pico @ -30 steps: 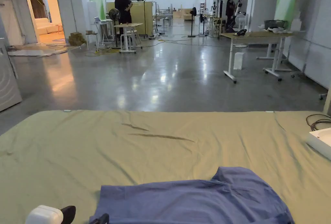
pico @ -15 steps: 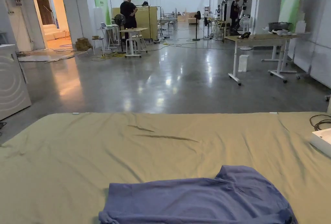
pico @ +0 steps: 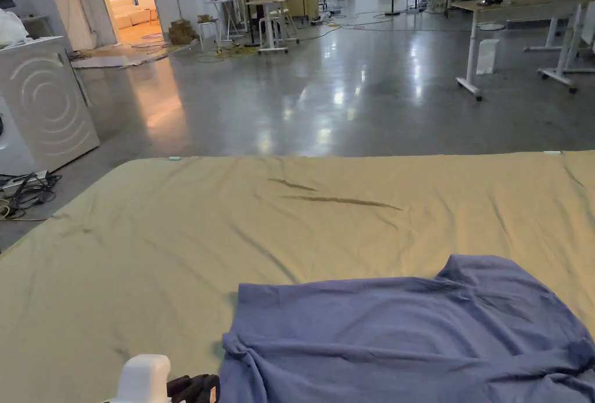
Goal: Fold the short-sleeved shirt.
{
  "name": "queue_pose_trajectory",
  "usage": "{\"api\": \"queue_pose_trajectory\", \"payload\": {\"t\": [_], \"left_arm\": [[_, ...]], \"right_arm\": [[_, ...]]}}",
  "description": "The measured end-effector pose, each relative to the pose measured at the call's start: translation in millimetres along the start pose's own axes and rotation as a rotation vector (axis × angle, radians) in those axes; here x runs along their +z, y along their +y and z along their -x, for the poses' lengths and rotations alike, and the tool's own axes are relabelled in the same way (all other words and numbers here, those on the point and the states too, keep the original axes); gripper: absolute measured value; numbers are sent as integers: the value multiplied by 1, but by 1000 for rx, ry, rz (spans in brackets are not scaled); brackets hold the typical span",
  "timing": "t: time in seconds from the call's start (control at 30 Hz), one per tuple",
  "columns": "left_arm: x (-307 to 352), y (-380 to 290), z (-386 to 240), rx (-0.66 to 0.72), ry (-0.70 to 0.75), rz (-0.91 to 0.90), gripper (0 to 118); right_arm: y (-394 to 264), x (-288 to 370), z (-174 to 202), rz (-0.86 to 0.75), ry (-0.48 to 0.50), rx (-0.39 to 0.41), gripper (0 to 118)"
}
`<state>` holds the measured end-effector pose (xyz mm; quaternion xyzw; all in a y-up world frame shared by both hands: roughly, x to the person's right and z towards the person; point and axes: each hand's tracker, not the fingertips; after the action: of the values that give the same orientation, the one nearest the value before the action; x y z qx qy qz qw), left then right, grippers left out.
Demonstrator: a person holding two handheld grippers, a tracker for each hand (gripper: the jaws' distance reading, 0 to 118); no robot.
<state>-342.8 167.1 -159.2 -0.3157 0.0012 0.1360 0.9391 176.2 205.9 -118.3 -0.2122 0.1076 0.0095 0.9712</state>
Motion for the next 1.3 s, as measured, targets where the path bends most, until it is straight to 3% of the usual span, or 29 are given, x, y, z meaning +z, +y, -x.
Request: {"api": "queue_pose_trajectory", "payload": {"t": [0.1, 0.13, 0.23, 0.37, 0.43, 0.5, 0.53, 0.57, 0.6, 0.73, 0.87, 1.0, 1.03, 1.13, 1.23, 1.3], "left_arm": [[-59, 0, 23, 34, 43, 150, 83], [-74, -1, 27, 1, 68, 183, 90], [-109, -5, 32, -63, 104, 239, 90], [-145, -7, 43, -19, 152, 276, 89], [-153, -7, 42, -29, 132, 287, 75], [-155, -11, 36, -76, 179, 310, 70], [-154, -11, 32, -103, 182, 300, 58], [-154, -10, 27, -131, 189, 306, 54], [-154, -11, 23, -146, 206, 317, 52], [-161, -9, 3, -207, 239, 361, 25], [-166, -14, -20, -357, 272, 393, 21], [-174, -11, -7, -264, 240, 435, 18], [-175, -8, -4, -245, 236, 443, 18], [-182, -2, -2, -225, 234, 472, 18], [-181, -7, -7, -273, 249, 471, 18], [-182, -8, -8, -283, 249, 468, 18]], "right_arm": [[-5, -5, -3, 34, -9, -32, 0], [-7, -6, -4, 40, -12, -34, 0], [-16, -9, -5, 72, -24, -39, 0], [-27, -14, -5, 125, -33, -66, 0], [-32, -12, -4, 136, -42, -59, 0], [-35, -10, -5, 151, -48, -48, 0], [-36, -9, -5, 154, -51, -43, 0], [-37, -8, -6, 157, -53, -42, 0], [-38, -8, -8, 161, -53, -45, 0], [-38, -8, -15, 159, -53, -78, 0], [-29, -12, -23, 145, -72, -81, 0], [-19, -46, -51, 154, -93, -113, 0], [-19, -58, -59, 156, -100, -133, 14], [-17, -117, -92, 249, -125, -249, 95], [-27, -181, -121, 267, -142, -319, 95], [-36, -223, -132, 314, -191, -270, 95]]}}
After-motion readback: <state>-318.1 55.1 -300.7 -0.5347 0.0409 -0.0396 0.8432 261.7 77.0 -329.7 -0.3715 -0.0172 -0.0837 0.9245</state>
